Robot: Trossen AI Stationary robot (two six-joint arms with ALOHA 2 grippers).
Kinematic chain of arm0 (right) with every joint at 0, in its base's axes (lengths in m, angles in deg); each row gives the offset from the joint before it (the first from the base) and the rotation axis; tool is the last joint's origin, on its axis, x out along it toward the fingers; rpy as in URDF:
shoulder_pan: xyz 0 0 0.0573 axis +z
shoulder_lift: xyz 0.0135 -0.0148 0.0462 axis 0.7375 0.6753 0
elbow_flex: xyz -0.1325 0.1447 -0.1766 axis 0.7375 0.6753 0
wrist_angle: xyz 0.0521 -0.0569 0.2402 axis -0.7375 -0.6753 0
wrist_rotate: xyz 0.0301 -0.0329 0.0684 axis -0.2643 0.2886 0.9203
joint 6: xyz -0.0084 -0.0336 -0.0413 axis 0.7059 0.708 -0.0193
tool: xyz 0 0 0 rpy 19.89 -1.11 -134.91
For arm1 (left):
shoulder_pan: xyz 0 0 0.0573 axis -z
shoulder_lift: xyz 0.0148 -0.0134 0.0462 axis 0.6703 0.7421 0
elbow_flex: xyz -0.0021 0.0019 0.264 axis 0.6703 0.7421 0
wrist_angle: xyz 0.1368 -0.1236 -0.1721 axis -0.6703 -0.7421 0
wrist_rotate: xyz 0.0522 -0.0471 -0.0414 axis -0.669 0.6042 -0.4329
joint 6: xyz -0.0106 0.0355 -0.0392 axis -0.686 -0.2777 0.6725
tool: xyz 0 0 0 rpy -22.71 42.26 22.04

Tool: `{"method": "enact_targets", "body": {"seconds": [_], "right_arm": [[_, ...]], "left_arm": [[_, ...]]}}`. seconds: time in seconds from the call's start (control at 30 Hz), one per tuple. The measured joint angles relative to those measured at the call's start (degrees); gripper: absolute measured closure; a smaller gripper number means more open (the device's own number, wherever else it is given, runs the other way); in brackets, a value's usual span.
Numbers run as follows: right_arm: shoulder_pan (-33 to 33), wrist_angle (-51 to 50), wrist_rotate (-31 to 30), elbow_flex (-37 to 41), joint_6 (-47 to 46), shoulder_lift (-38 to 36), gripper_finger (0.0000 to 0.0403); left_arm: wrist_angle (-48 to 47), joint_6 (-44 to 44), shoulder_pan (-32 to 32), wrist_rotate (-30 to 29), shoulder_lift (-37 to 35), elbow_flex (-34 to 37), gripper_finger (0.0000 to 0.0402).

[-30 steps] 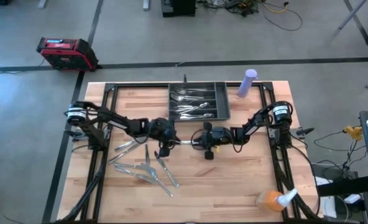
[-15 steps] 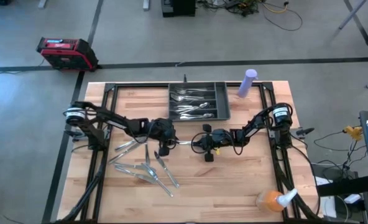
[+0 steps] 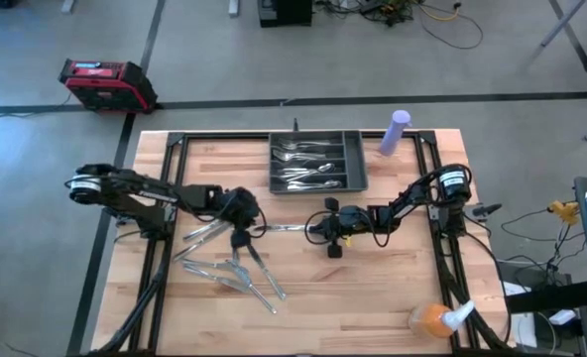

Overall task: Sort silverware
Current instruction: Put the knife into the right compartment of the silverware tray

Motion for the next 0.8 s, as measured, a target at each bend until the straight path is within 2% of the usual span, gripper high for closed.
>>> {"method": "enact_targets", "body": {"seconds": [0.1, 0.23, 0.43, 0.57, 0.8], "right_arm": [[0.0, -1.8, 0.0, 0.2, 0.0, -2.2, 0.0387], [0.0, -4.0, 0.0, 0.1, -0.1, -3.6, 0.0375], [0.3, -4.1, 0.0, -0.2, -2.1, -3.9, 0.0356], [0.3, -4.7, 0.0, -0.9, -3.2, -5.6, 0.0339], [0.3, -8.2, 0.0, -1.2, -4.1, -9.6, 0.0315]], "left_arm": [[4.7, -0.2, 0.0, 2.8, 1.5, 2.5, 0.0398], [10.8, -0.1, 0.0, 3.5, 2.8, 4.7, 0.0399], [10.7, -0.1, 0.1, 2.9, 0.7, 4.8, 0.0401], [14.4, -1.6, 0.1, 2.9, -1.8, 4.0, 0.0401], [15.3, -2.6, 0.1, 2.8, 0.8, 5.0, 0.0401]]}}
